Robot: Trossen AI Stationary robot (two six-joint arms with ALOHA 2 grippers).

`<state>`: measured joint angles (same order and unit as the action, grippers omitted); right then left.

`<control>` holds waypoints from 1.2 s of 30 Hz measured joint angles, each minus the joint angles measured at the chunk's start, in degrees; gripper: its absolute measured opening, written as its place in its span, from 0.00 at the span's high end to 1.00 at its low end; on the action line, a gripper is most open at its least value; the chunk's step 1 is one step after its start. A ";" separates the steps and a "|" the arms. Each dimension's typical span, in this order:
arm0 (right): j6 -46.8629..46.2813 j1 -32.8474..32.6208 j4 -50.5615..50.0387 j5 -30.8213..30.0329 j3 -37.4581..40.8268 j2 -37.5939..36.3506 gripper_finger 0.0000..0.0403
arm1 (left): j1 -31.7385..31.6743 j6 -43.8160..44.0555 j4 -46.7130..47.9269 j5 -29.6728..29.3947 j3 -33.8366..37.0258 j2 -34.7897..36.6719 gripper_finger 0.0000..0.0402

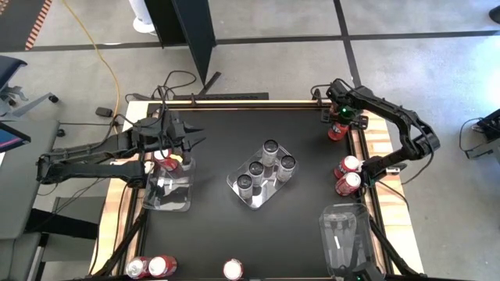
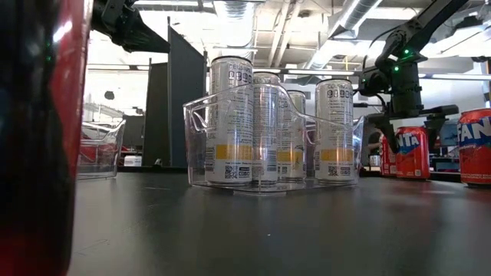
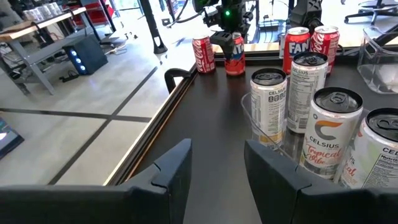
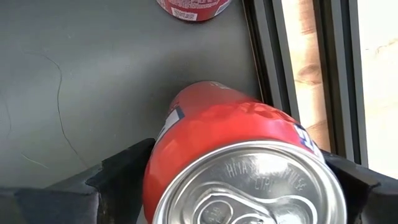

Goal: Sort soda cans
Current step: Put the orange soda can into the left transparent bin

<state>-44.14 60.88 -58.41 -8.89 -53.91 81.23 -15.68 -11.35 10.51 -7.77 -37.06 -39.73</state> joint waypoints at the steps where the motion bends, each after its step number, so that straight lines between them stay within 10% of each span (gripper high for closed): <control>1: 0.00 0.00 0.00 0.01 0.00 0.00 0.08 | 0.00 0.00 0.00 0.00 0.00 -0.01 0.64; 36: 1.29 -2.07 -0.01 -0.37 -0.04 0.35 0.23 | -0.01 -0.44 -0.12 -0.05 0.00 -0.12 0.64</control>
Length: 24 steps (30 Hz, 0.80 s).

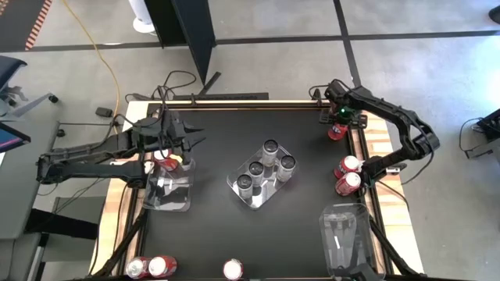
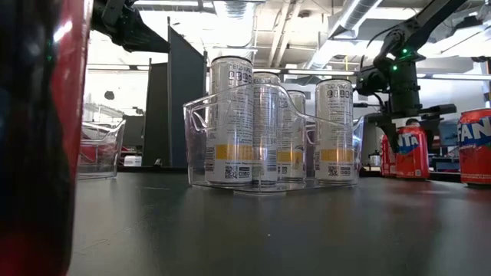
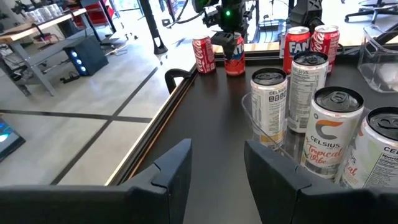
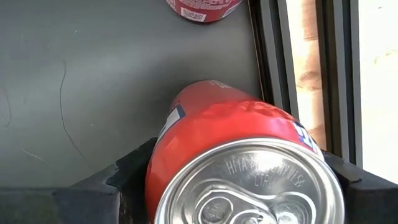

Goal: Sort soda cans
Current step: Put the orange soda can into the left transparent bin

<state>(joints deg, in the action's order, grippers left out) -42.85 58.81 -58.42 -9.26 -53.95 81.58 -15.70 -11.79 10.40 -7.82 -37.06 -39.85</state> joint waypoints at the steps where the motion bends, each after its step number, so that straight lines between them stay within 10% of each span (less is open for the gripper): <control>1: 0.00 -0.17 -0.04 -0.01 0.01 -0.29 0.23 | 0.01 -0.01 -0.15 -0.02 0.00 -0.21 0.64; 24: 0.87 -17.27 -9.01 -0.47 -13.57 -6.53 0.23 | -0.03 2.38 -2.08 -0.71 -0.02 -1.34 0.64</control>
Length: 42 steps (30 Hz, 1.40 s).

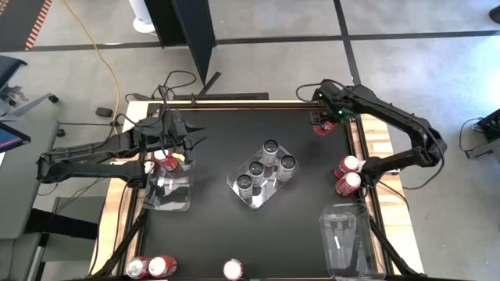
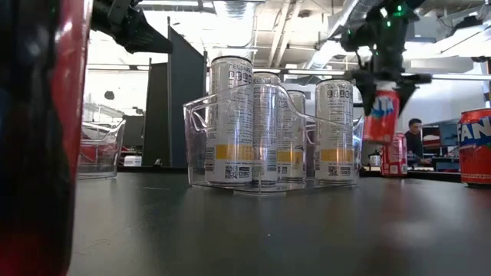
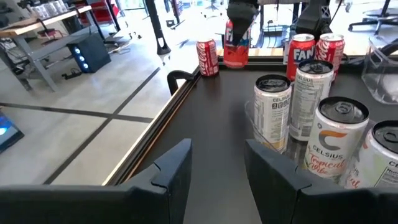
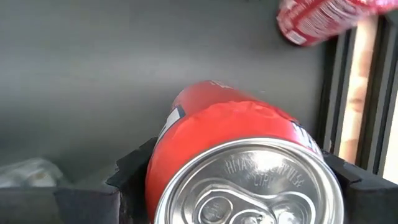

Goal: Sort soda cans
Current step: Put the orange soda can into the left transparent bin

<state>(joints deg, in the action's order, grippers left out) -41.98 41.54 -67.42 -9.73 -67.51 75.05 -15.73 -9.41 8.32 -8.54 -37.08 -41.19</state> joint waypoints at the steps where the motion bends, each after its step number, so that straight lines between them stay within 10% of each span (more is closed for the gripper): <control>1: 0.00 -1.01 -0.46 -0.04 -1.23 0.00 0.23 | 0.00 0.23 0.02 0.00 0.00 0.06 0.64; 17: 1.33 -14.52 -2.06 -0.36 -19.84 2.78 0.23 | 0.00 3.89 2.21 0.15 -1.11 5.82 0.64; 38: 16.77 -27.42 -4.18 5.60 -67.12 41.02 0.24 | 0.00 6.91 4.39 0.15 -1.11 12.00 0.64; 42: 17.64 -28.41 0.36 10.25 -66.00 43.09 0.24 | 0.00 6.87 4.71 0.03 -1.14 12.92 0.64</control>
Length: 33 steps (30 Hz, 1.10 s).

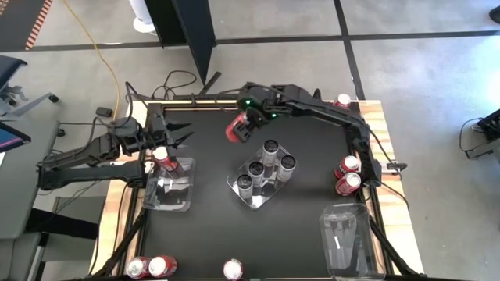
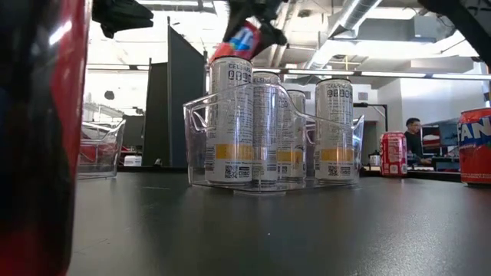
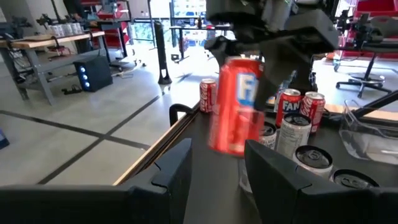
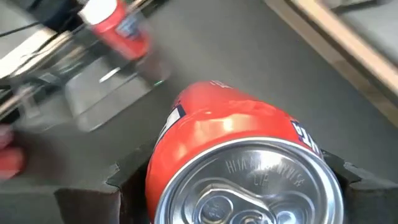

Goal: Sort soda cans
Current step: Put the orange soda can into the left transparent bin

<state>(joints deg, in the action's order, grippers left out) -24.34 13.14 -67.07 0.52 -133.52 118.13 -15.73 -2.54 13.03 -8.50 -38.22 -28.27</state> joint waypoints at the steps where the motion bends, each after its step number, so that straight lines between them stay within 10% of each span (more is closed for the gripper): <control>1: 0.22 -0.26 0.05 0.37 -0.63 0.80 0.24 | 0.00 -0.16 0.13 -0.28 0.01 0.04 0.64; 20: 4.70 -3.38 5.40 1.34 -1.29 2.27 0.24 | 0.00 3.05 8.09 -2.80 0.00 -0.50 0.64; 33: 9.65 -4.12 3.36 1.37 -1.35 2.16 0.24 | 10.32 5.33 40.22 0.36 -12.55 -11.74 0.64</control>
<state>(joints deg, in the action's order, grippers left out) -14.69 9.02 -63.71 1.89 -134.87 120.29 -5.41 2.79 53.24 -8.14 -50.77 -40.01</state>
